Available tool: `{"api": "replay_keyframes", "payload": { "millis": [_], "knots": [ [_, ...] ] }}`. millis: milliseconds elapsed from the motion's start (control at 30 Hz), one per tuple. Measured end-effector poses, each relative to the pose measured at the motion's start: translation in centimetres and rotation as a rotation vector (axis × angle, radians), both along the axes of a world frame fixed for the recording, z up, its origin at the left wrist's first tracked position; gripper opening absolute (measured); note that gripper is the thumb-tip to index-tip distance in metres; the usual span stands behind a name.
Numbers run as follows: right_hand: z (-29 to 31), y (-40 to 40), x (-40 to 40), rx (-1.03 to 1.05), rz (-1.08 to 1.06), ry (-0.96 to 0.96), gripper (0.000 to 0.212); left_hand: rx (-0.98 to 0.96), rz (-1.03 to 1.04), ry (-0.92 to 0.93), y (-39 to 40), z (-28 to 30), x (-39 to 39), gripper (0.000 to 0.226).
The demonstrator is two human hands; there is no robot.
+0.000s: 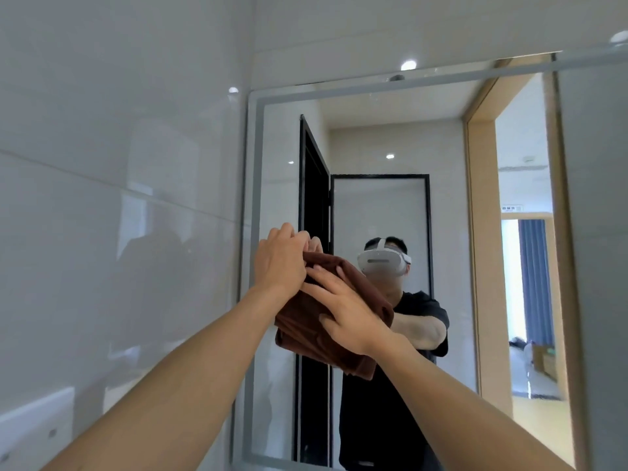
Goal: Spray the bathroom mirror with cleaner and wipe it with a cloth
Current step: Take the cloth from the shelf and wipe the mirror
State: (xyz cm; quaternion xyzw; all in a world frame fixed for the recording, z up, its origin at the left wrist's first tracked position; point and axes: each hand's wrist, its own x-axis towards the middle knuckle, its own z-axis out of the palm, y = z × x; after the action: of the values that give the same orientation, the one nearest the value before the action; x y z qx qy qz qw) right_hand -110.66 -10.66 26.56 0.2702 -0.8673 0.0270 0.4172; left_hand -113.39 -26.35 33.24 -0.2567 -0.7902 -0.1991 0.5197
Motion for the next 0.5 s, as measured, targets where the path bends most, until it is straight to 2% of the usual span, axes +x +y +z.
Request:
{"api": "replay_keyframes", "payload": {
  "millis": [133, 233, 333, 433, 500],
  "knots": [
    [1.3, 1.0, 2.6, -0.105, 0.104, -0.018, 0.074, -0.022, -0.109, -0.090, -0.1, 0.6, 0.8, 0.014],
    [1.3, 1.5, 4.5, -0.171, 0.111, 0.037, 0.069, -0.006, -0.238, -0.155, 0.4, 1.1, 2.2, 0.014],
    [1.1, 1.9, 6.5, -0.351, 0.127, 0.134, 0.058, 0.036, -0.316, -0.184, 0.8, 2.0, 3.6, 0.013],
    [1.2, 2.8, 8.6, -0.512, -0.011, 0.229, 0.062, 0.025, -0.342, -0.209, 0.8, 2.4, 4.9, 0.013],
    [1.1, 4.1, 9.9, -0.552, -0.156, 0.124, 0.077, 0.009, -0.354, -0.243, 0.5, 2.4, 5.8, 0.013]
  ]
}}
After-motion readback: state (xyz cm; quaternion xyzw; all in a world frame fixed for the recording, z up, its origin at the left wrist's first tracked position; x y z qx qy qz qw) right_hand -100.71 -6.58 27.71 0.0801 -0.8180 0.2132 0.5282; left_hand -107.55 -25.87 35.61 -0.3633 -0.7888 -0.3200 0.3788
